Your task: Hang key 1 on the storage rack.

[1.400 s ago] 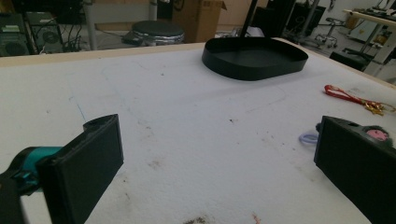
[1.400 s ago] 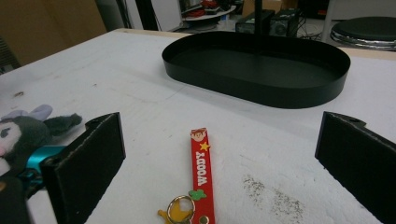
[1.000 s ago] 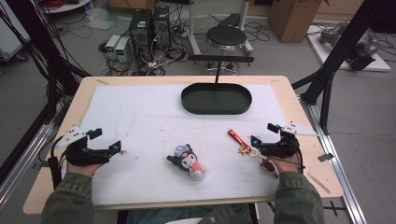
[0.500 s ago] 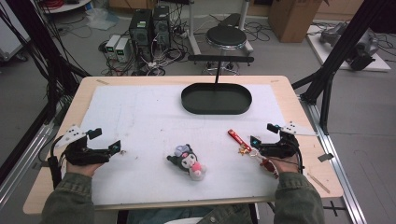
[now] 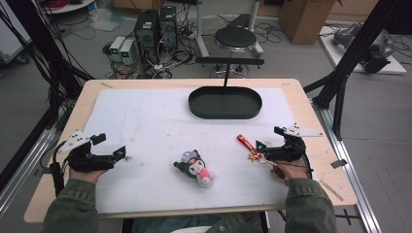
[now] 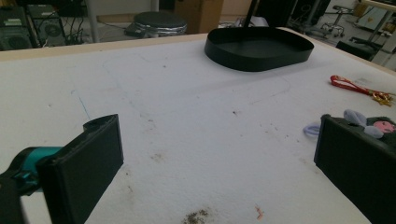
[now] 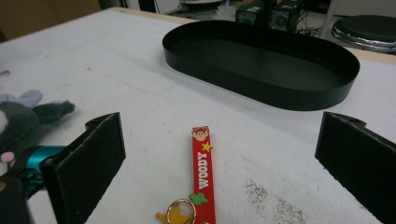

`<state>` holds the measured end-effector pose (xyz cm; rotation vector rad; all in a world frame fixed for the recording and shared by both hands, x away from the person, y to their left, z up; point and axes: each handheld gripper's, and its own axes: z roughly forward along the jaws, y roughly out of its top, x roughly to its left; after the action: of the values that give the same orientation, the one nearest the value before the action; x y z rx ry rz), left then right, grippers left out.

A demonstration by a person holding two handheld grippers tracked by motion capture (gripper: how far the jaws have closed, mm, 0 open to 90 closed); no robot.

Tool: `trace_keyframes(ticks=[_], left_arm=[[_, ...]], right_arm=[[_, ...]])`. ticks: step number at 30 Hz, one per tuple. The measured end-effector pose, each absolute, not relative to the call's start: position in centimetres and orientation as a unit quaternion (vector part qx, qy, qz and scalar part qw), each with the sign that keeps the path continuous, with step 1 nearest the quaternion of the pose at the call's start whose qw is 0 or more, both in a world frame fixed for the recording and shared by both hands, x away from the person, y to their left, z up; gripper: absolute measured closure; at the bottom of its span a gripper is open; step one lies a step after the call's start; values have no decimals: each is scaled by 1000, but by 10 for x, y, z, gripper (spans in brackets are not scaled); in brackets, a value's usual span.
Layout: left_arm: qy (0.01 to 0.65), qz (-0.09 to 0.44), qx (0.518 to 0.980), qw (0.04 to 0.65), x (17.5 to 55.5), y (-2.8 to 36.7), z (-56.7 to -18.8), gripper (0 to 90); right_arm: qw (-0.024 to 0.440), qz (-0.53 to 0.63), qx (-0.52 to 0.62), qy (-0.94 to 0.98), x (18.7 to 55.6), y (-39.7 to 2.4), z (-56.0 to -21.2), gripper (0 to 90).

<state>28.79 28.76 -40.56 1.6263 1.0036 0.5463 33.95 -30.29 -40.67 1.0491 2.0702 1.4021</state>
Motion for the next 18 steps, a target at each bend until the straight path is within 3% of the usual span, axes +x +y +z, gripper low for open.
trace_keyframes(ticks=[8, 18], left_arm=[[423, 233, 687, 542, 288, 287, -406, 17], [423, 234, 687, 542, 288, 287, -406, 17]], right_arm=[[210, 481, 371, 766, 348, -293, -403, 5], [173, 460, 372, 787, 360, -276, -401, 5]])
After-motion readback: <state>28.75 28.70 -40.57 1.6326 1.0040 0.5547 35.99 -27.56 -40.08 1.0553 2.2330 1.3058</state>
